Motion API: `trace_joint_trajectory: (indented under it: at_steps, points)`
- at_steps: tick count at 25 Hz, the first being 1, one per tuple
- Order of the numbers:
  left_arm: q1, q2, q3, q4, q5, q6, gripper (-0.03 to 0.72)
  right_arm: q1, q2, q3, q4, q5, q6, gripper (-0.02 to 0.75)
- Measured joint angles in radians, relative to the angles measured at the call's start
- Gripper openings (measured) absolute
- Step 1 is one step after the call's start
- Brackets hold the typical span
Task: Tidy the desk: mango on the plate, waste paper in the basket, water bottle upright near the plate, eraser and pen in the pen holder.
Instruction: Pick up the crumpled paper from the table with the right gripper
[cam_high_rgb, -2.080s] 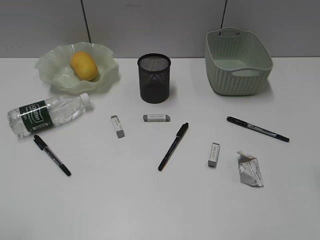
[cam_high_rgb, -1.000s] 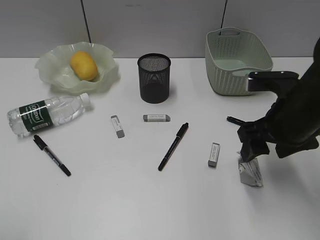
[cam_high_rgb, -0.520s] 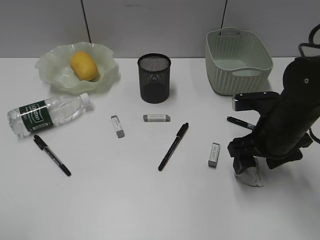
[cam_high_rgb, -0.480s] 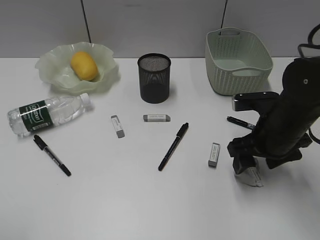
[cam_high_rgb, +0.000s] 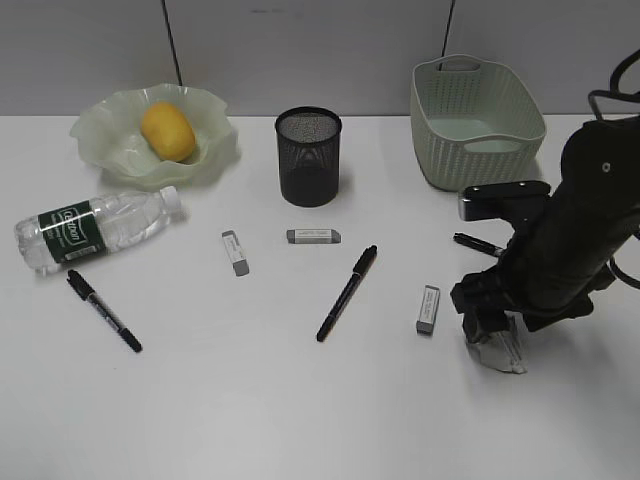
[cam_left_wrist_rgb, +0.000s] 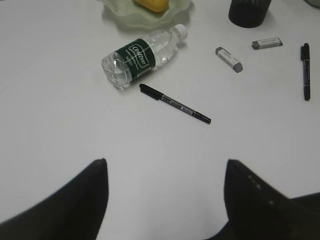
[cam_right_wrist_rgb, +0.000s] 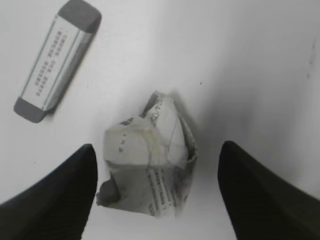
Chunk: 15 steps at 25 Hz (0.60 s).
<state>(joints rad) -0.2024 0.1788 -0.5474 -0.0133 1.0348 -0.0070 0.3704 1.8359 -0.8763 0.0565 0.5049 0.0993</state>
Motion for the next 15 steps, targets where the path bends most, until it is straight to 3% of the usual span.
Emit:
trace_joint_trajectory:
  at_steps: [7,13,15]
  points:
    - [0.0,0.0,0.0,0.0,0.0,0.0,0.544,0.0,0.046,0.0,-0.001,0.02,-0.002,0.547]
    - [0.0,0.0,0.0,0.0,0.0,0.0,0.544,0.0,0.047,-0.008,-0.003,0.036,-0.002,0.297]
    - [0.0,0.0,0.0,0.0,0.0,0.0,0.544,0.0,0.043,-0.01,-0.005,0.041,-0.002,0.249]
